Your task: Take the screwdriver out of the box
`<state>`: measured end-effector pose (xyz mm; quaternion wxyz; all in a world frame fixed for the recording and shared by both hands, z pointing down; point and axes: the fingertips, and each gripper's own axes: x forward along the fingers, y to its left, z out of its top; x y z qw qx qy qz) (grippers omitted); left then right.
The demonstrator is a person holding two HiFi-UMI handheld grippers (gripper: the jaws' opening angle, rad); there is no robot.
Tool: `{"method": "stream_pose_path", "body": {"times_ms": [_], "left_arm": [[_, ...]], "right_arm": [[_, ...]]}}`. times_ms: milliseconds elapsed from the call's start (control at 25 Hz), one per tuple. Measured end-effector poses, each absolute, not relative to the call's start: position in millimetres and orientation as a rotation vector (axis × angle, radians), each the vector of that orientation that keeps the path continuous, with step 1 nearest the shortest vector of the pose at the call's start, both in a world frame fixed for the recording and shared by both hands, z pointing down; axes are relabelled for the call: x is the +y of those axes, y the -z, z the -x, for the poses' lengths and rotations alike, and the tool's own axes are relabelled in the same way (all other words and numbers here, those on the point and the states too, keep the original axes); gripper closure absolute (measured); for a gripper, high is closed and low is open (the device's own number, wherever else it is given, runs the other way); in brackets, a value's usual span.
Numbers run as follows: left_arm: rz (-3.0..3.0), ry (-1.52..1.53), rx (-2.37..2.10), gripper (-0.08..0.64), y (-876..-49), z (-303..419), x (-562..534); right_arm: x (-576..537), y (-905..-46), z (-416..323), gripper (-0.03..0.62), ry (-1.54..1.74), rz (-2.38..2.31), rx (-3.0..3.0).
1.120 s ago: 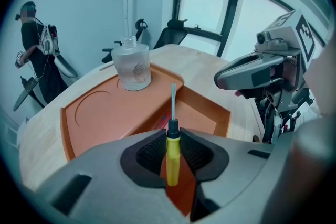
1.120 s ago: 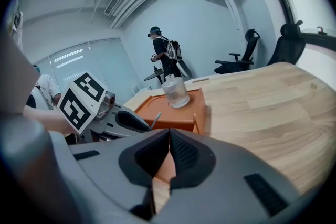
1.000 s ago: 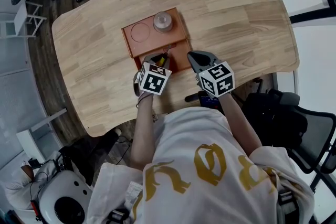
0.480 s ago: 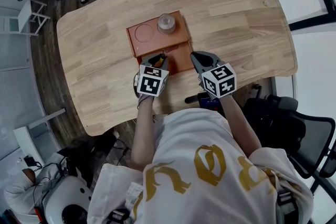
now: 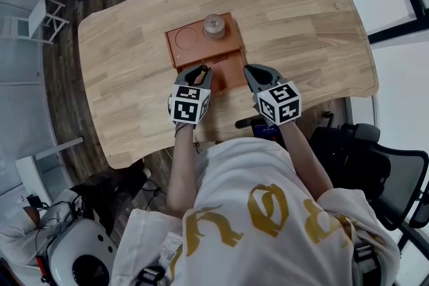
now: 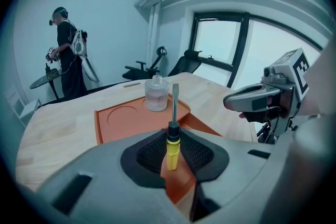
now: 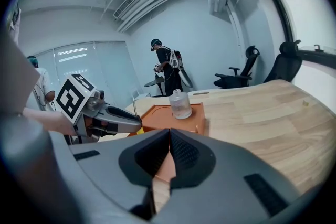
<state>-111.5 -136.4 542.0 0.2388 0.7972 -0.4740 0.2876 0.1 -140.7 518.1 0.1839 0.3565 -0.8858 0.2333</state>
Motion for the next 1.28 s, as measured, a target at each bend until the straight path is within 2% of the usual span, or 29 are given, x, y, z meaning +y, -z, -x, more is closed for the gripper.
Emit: {"method": "stream_pose_path", "body": {"times_ms": [400, 1280], "left_arm": [[-2.235, -0.661, -1.417, 0.483, -513, 114, -116], [-2.376, -0.271, -1.493, 0.483, -436, 116, -93]], "right_arm": [[-128, -492, -19, 0.58, -0.576, -1.166, -2.514], [-112, -432, -12, 0.581, -0.388, -1.3, -2.644]]}}
